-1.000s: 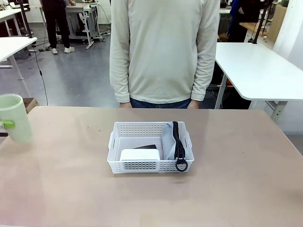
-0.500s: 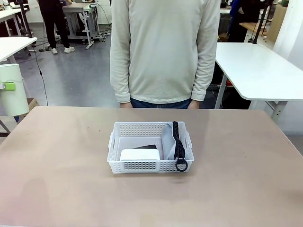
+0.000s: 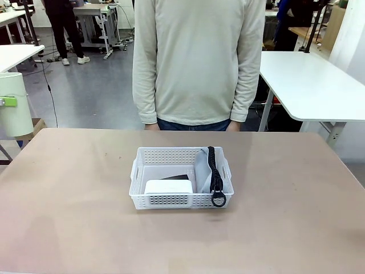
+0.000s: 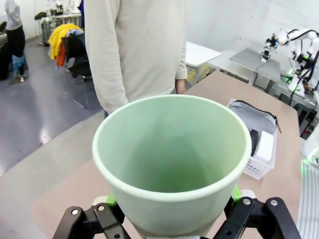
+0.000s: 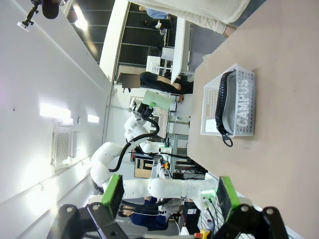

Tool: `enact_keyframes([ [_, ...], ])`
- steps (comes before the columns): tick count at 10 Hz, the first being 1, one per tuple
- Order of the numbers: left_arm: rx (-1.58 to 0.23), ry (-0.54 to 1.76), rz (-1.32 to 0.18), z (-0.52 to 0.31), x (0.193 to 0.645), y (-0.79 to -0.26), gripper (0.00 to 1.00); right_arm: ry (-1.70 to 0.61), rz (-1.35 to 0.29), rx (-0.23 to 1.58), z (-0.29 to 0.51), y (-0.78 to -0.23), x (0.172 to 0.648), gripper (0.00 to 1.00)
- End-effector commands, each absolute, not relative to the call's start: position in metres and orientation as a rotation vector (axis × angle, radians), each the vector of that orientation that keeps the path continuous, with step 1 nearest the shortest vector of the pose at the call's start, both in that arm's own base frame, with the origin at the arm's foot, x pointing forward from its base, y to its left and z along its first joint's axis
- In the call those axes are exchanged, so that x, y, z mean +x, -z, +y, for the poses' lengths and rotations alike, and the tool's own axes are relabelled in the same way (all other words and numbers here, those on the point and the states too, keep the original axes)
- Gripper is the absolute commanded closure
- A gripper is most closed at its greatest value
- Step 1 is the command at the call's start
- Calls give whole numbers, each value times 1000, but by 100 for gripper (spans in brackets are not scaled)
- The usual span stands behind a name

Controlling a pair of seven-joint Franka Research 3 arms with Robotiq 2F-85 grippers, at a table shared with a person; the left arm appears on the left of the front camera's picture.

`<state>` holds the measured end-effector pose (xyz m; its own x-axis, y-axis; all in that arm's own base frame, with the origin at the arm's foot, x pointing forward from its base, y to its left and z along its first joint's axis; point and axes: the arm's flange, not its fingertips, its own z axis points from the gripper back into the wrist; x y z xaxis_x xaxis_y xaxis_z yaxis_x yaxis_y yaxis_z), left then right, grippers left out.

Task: Efficiently arrange items inside the basket to fit them all.
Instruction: Pick up the Reusable plastic cup and place it inside the Organizing basket.

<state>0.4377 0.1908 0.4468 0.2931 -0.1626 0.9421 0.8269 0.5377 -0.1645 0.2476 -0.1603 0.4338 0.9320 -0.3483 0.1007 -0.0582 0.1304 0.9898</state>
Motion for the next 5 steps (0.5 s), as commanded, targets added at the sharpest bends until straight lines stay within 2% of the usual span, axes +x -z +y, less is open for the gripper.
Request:
enact_keyframes([
  [1, -789, 712, -950, 157, 429, -427, 12, 229, -348, 1456, -158, -439, 248, 0],
  [2, -837, 703, -864, 116, 419, -433, 12, 229, -348, 1456, -158, -439, 248, 0],
  [4, -799, 683, -721, 24, 406, -454, 12, 229, -348, 1456, -158, -439, 248, 0],
  [5, -827, 595, -636, -11, 405, -455, 12, 229, -348, 1456, -158, -439, 248, 0],
])
